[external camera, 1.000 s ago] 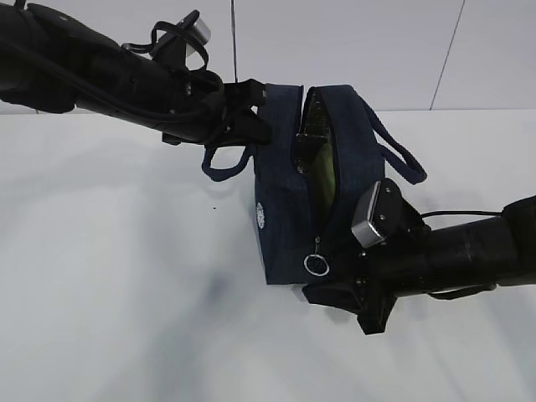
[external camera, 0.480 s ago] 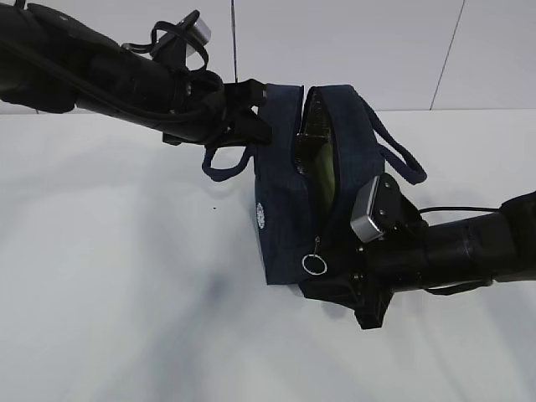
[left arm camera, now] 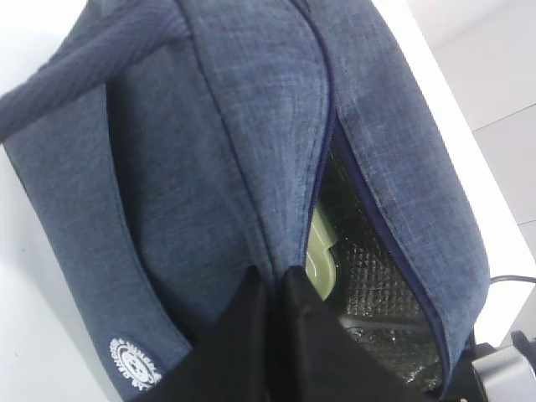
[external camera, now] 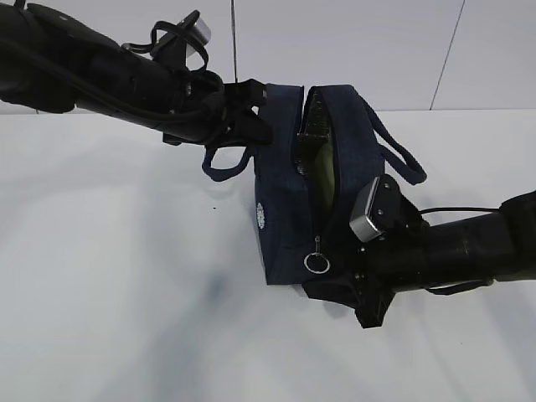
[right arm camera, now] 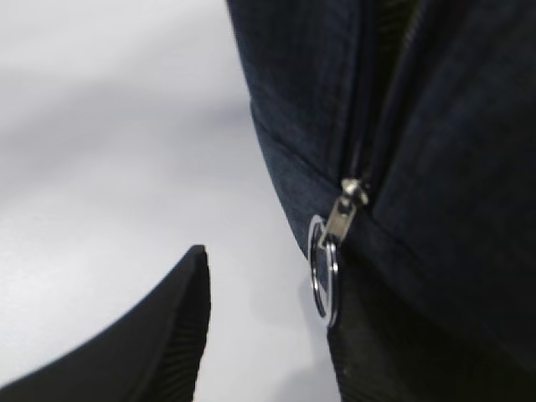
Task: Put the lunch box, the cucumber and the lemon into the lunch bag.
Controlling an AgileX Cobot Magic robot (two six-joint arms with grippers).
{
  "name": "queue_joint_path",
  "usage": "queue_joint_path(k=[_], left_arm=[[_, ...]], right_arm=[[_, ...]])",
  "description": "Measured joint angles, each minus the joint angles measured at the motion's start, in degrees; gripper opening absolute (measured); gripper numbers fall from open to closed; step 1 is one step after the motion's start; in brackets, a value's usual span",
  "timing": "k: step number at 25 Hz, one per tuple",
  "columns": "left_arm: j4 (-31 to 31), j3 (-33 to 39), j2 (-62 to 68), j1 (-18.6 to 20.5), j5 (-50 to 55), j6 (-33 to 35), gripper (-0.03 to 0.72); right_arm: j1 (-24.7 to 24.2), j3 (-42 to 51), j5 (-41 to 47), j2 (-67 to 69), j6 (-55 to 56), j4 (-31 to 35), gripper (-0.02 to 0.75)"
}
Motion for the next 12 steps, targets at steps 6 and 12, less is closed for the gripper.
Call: queue_joint_path(k=[6, 12], left_arm=[[0.0, 0.0, 0.0, 0.0, 0.0, 0.0, -0.005], [0.0, 0.0, 0.0, 0.0, 0.0, 0.0, -0.005]], right_arm=[[0.0, -1.8, -1.4, 0.0, 0.5, -0.1, 0.354], [0.0, -3.6, -1.9, 0.3, 1.9, -0.4, 0.354]])
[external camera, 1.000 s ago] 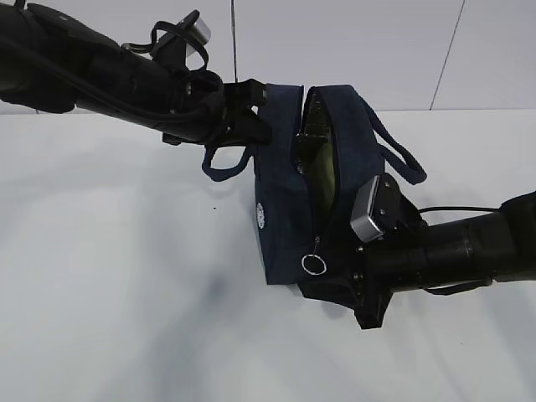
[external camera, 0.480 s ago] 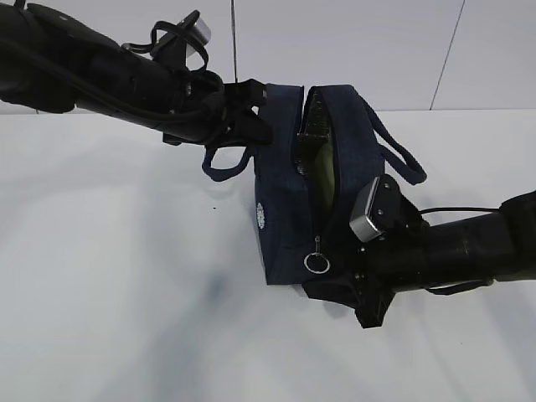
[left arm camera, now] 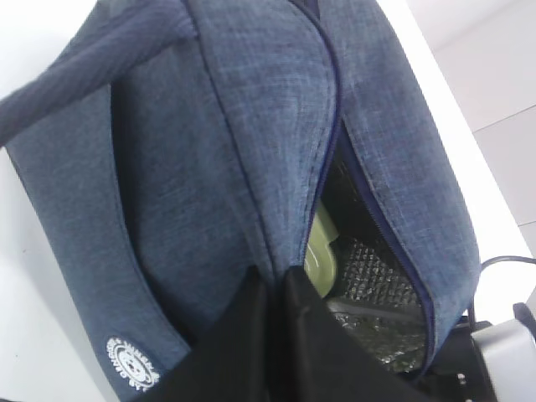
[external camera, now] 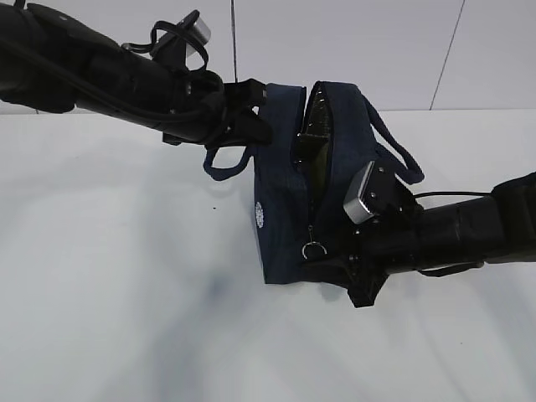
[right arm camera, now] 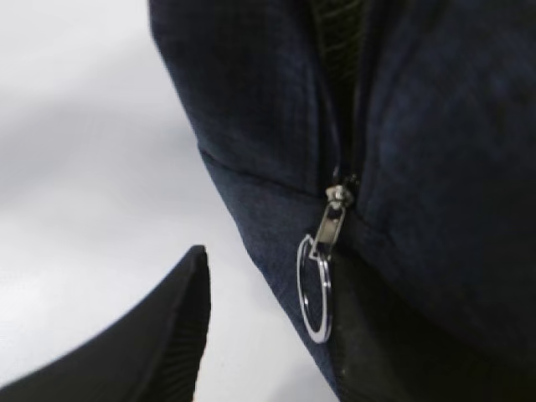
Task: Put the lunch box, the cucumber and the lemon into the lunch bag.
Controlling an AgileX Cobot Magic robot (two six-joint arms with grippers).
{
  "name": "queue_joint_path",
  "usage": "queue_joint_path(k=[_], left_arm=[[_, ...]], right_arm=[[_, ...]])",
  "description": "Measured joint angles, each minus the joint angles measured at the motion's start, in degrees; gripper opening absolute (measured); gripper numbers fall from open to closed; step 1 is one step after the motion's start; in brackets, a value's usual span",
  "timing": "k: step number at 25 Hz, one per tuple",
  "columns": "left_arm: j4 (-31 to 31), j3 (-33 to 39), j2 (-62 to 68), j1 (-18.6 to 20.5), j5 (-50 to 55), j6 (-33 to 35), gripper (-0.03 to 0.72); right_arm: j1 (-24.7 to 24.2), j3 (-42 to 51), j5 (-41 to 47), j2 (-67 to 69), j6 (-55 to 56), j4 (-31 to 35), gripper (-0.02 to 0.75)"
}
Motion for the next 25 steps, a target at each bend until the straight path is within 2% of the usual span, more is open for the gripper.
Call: queue_joint_path(k=[7, 25], left_arm=[[-0.1, 0.0, 0.0, 0.0, 0.0, 0.0, -0.005], [-0.1, 0.0, 0.0, 0.0, 0.0, 0.0, -0.005]], right_arm=[[0.0, -0.1, 3.9, 2.7, 0.9, 0.0, 0.354], [0.0, -1.8, 4.0, 3.5, 1.3, -0.1, 0.354]])
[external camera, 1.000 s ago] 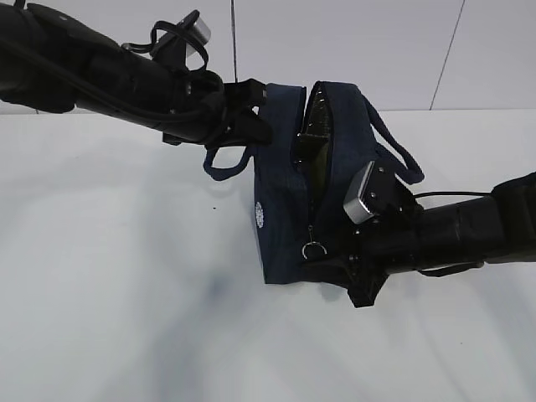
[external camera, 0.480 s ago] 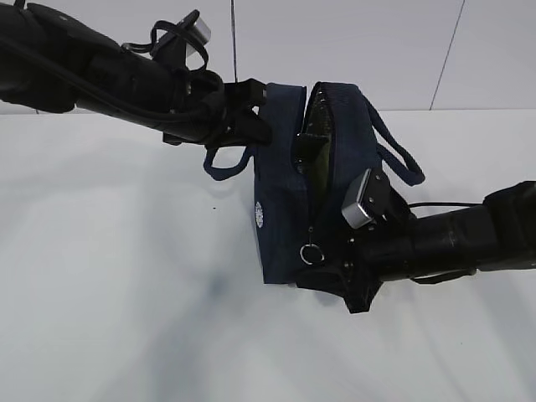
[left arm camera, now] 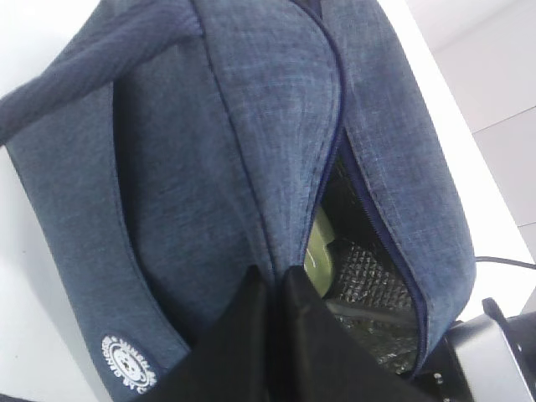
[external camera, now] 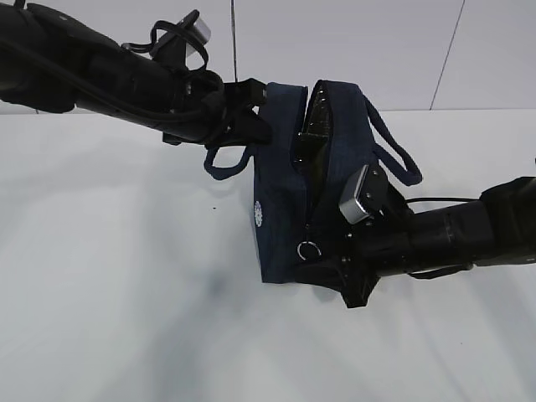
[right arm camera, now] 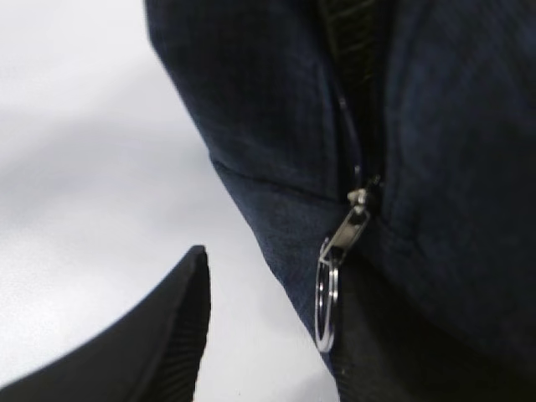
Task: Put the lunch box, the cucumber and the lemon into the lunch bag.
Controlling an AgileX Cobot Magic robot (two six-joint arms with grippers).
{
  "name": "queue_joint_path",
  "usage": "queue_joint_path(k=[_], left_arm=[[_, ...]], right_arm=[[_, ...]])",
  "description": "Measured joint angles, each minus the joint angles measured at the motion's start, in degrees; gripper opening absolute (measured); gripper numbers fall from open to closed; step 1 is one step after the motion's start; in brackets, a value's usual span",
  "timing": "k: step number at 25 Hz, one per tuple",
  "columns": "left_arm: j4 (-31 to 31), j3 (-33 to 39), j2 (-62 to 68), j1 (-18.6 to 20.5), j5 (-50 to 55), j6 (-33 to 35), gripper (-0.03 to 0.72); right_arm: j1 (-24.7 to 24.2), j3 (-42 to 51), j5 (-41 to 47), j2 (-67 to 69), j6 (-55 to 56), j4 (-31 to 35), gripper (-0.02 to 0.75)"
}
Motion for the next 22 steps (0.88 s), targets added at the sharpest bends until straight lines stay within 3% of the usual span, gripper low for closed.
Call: queue_joint_path(k=[13, 22], left_arm=[[-0.1, 0.0, 0.0, 0.0, 0.0, 0.0, -0.005], [-0.1, 0.0, 0.0, 0.0, 0.0, 0.0, -0.005]], right_arm=[[0.0, -0.5, -0.6, 0.0, 0.0, -0.1, 0.354], [0.0, -1.5, -1.3, 0.0, 0.0, -0.2, 0.208]])
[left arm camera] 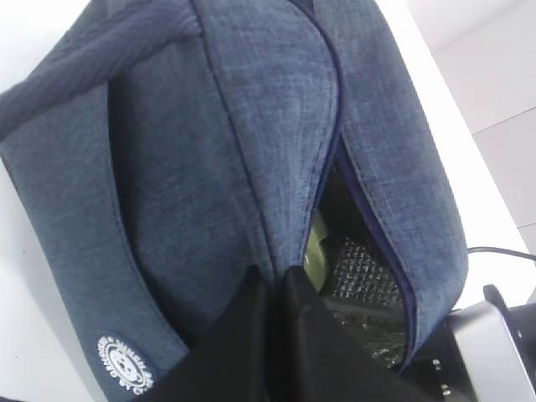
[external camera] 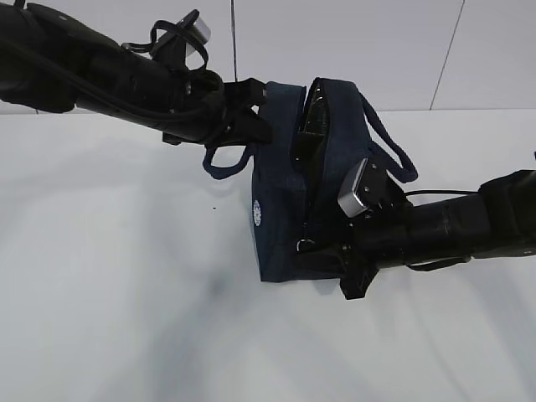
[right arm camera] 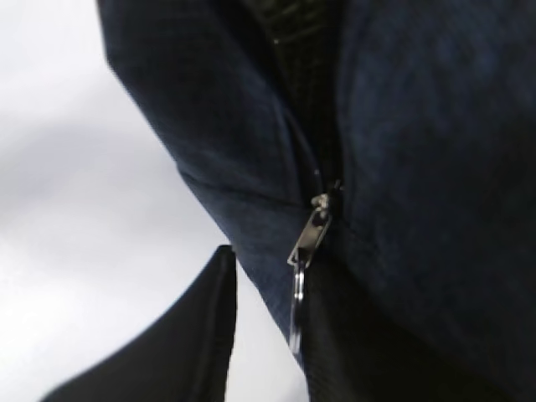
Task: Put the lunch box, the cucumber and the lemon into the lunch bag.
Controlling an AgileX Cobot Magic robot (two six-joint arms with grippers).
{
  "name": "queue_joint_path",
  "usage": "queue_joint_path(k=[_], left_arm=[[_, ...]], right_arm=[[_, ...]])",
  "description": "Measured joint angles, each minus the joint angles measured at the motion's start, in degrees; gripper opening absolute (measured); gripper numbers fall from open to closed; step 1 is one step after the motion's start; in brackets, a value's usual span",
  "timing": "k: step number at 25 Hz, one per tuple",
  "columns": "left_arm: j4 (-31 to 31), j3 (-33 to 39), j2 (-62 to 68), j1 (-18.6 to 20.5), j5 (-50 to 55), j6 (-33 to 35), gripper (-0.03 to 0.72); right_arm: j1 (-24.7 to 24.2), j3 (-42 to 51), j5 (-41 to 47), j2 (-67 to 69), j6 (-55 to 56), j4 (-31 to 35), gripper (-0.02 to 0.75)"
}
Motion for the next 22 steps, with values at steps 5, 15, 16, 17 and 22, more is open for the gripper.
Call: queue_joint_path(k=[5, 15, 16, 17, 22], left_arm=[[0.0, 0.0, 0.0, 0.0, 0.0, 0.0, -0.005], [0.0, 0.0, 0.0, 0.0, 0.0, 0.0, -0.005], [0.0, 0.0, 0.0, 0.0, 0.0, 0.0, -0.005], [0.0, 0.0, 0.0, 0.0, 0.0, 0.0, -0.005], [0.0, 0.0, 0.0, 0.0, 0.0, 0.0, -0.005]], right_arm=[[0.0, 0.0, 0.0, 0.0, 0.0, 0.0, 0.199], [0.0, 0.0, -1.6, 0.0, 0.0, 0.0, 0.198], [0.0, 0.0, -1.7, 0.0, 0.0, 0.0, 0.198], [0.0, 0.0, -1.7, 0.0, 0.0, 0.0, 0.198], [0.0, 0.0, -1.8, 0.0, 0.0, 0.0, 0.197]])
